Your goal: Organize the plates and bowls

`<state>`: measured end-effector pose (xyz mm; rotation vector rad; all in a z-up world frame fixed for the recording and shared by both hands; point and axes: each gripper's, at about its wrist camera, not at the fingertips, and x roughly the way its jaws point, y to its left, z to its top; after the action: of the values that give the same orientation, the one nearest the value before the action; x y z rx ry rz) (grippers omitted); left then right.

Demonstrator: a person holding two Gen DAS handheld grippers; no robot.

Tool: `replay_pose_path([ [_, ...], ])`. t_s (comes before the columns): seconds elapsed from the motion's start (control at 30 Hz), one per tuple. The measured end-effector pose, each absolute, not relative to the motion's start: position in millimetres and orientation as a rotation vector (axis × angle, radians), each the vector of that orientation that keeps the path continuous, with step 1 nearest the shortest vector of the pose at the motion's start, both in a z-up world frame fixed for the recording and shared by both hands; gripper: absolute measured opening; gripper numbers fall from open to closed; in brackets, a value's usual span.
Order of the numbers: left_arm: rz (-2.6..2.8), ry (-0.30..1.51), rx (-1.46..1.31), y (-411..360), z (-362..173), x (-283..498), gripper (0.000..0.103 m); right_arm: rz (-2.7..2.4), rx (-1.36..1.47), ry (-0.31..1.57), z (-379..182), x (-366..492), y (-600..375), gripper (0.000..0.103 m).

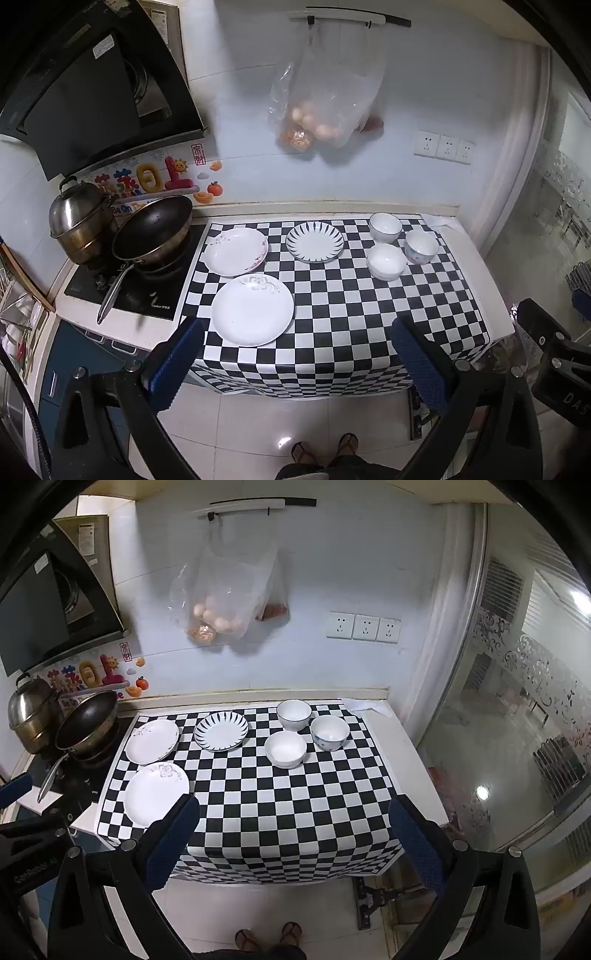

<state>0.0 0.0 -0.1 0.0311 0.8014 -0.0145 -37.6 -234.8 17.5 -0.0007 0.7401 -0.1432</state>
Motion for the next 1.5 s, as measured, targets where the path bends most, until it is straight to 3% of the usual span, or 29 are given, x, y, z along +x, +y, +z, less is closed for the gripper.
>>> replay_pose_path([
  [1.5,-0.021,0.796,0.031,-9.0,8.4,-3.8,0.103,-0.165,-0.001,0.73,22.7,-45.3,-239.5,0.103],
])
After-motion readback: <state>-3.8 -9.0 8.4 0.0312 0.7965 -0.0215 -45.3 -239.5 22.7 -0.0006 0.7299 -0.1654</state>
